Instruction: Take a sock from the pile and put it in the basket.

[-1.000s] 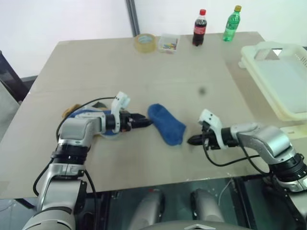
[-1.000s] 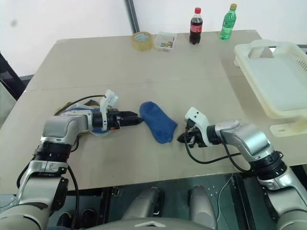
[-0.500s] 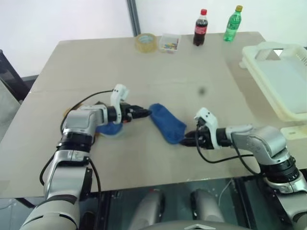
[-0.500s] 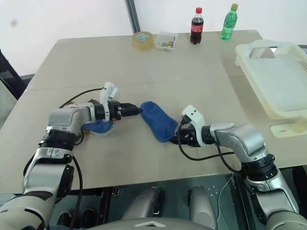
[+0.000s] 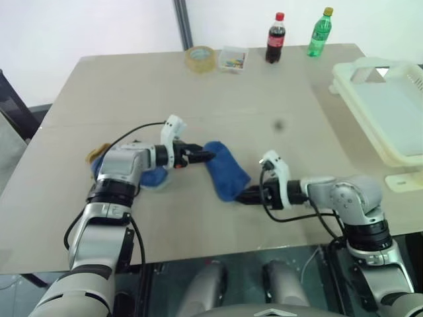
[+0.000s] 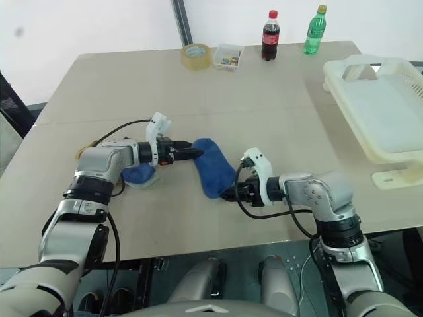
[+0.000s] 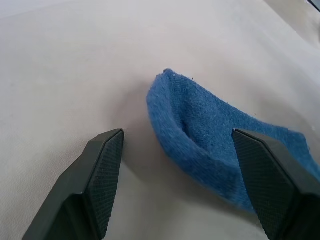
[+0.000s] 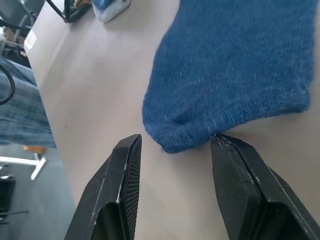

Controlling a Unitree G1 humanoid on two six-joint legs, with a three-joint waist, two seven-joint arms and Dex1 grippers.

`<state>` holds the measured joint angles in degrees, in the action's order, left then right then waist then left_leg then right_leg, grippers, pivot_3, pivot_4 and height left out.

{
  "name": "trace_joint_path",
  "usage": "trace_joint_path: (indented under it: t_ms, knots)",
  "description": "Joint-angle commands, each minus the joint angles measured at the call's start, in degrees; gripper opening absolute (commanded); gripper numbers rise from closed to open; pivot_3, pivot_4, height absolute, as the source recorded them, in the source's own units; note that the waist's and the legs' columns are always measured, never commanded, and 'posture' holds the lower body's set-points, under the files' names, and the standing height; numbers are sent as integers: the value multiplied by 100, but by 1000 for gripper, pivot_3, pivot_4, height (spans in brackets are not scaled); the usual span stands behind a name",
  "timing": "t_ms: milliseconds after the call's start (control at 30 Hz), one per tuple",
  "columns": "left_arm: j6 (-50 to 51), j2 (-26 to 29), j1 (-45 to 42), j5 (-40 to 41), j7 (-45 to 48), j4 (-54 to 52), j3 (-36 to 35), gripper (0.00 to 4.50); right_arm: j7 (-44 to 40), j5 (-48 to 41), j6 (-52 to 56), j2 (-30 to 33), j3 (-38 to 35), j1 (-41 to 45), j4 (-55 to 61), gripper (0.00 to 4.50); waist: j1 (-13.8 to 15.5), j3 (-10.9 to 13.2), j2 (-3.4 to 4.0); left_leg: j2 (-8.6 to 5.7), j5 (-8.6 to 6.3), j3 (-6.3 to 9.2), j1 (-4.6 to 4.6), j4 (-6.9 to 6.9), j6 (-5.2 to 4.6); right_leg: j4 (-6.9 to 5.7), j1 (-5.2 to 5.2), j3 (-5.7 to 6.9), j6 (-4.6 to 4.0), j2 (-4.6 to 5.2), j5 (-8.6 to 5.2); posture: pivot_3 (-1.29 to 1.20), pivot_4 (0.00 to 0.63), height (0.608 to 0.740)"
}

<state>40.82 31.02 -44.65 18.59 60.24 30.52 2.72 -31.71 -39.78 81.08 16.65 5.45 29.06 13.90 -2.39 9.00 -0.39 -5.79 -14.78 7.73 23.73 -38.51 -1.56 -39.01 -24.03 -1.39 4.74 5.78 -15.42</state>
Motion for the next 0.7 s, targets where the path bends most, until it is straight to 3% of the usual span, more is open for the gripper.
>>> trace_joint_path:
  t_ms: [33,433,533,633,700]
  knots:
    - [-58,4,-86,-46,49,-23,7,3697,190,17,18,-94,-95,-9,-40,2206,-1,-1,0,0,0,0,0,0,0,-1,0,0,0,0,0,0,150,740]
    - [-135,-57,-60,-108,10,15,0,3697,512,-87,258,-504,-270,5,-107,2206,-13,-3,1,0,0,-1,-3,-4,0,-9,0,-2,0,-2,0,0,150,740]
    - [-147,-74,-59,-126,17,4,5,3697,666,-21,271,-646,-249,-26,-138,1370,-14,-3,1,1,0,-1,-4,-4,0,-10,-1,-3,0,-2,0,0,150,740]
    - [-166,-88,-59,-146,10,9,-1,3697,798,40,260,-739,-273,-62,-158,80,-10,-6,-2,0,0,-2,-3,-4,0,-10,0,-3,0,-2,0,0,150,740]
    - [-175,-92,-54,-159,9,13,-2,3697,852,49,270,-778,-307,-87,-145,80,-10,-11,-6,0,0,-1,-4,-5,0,-10,1,-2,0,-5,0,0,150,740]
